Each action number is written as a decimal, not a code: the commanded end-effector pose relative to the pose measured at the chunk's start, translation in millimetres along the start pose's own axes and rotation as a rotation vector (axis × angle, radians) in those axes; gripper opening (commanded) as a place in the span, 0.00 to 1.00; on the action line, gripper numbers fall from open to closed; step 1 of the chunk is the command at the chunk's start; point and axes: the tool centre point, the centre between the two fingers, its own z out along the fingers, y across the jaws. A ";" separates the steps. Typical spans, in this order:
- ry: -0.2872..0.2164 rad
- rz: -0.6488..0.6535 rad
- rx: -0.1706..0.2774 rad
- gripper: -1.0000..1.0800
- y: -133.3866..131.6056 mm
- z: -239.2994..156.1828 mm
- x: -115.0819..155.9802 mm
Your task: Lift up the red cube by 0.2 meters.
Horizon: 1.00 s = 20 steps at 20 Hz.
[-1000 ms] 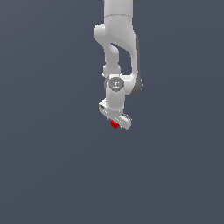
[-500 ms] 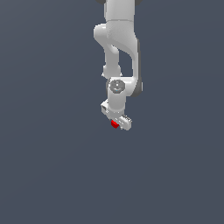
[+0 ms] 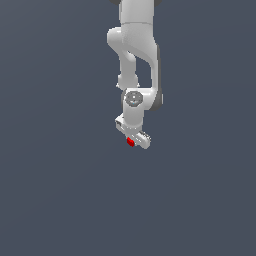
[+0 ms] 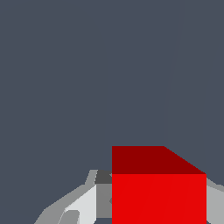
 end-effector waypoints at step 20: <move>0.000 0.000 0.000 0.00 1.5 -75.7 -1.7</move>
